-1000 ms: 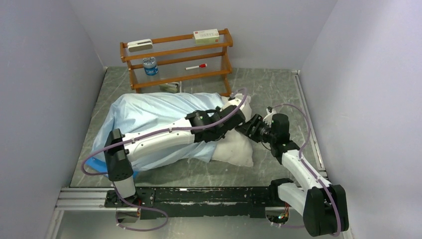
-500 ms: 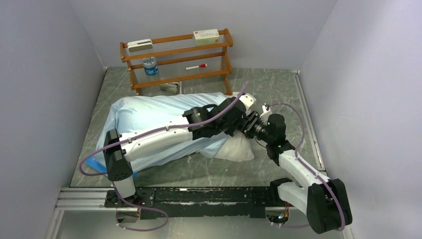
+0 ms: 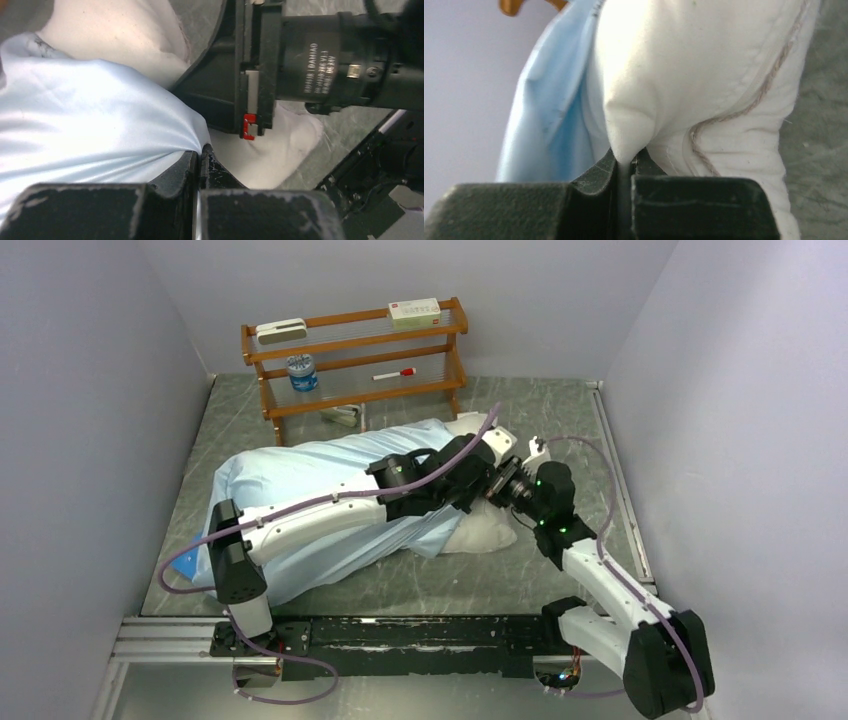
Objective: Put the pillow into the pillowcase
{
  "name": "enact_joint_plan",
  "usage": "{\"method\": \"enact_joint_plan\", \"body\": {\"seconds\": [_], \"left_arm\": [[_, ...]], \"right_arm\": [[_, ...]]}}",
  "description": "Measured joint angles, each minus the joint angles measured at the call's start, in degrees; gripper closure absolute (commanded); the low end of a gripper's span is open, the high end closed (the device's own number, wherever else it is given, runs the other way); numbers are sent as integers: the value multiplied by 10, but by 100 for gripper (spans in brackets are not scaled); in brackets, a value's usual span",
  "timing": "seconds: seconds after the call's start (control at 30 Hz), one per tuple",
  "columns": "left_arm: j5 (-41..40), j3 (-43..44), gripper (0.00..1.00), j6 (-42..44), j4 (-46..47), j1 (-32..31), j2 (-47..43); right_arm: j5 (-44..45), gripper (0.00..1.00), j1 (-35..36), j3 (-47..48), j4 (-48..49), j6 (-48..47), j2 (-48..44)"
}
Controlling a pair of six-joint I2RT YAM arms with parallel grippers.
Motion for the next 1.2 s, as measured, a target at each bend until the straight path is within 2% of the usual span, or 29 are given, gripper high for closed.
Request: {"method": "enact_joint_plan", "body": {"seconds": [0.07, 0.2, 0.27, 0.4, 0.6, 0.73, 0.83, 0.87, 0.93, 0.97, 1.03, 1.1, 1.2], "left_arm": [[-16, 28, 95, 10, -18, -1, 0], [-16, 127, 95, 24, -12, 0, -6], [9, 141, 95, 16, 50, 0, -34], [82, 112, 95, -36, 204, -4, -113], [158, 42, 95, -99, 371, -12, -187], [152, -37, 95, -107, 397, -11, -224], [104, -155, 95, -114, 381, -10, -283], [88, -185, 92, -117, 370, -10, -299], [46, -243, 80, -129, 336, -9, -336], [21, -265, 70, -141, 305, -9, -359], [-10, -276, 56, -158, 259, -9, -390], [-43, -273, 48, -185, 213, -9, -426], [-85, -249, 38, -223, 138, -10, -469]], "right_arm": [[9, 100, 1, 42, -41, -16, -19], [47, 100, 1, 223, -150, -70, -42], [73, 100, 1, 336, -191, -105, -42], [111, 100, 5, 512, -232, -167, -48], [106, 100, 8, 676, -247, -271, -31], [35, 100, 8, 670, -236, -315, -10], [-53, 100, 15, 603, -212, -320, 19], [-75, 100, 22, 582, -207, -316, 29], [-100, 100, 53, 539, -191, -312, 56], [-98, 100, 79, 520, -189, -312, 70], [-88, 100, 122, 506, -189, -313, 82], [-76, 100, 155, 499, -184, -313, 80], [-58, 100, 163, 484, -165, -302, 64]]}}
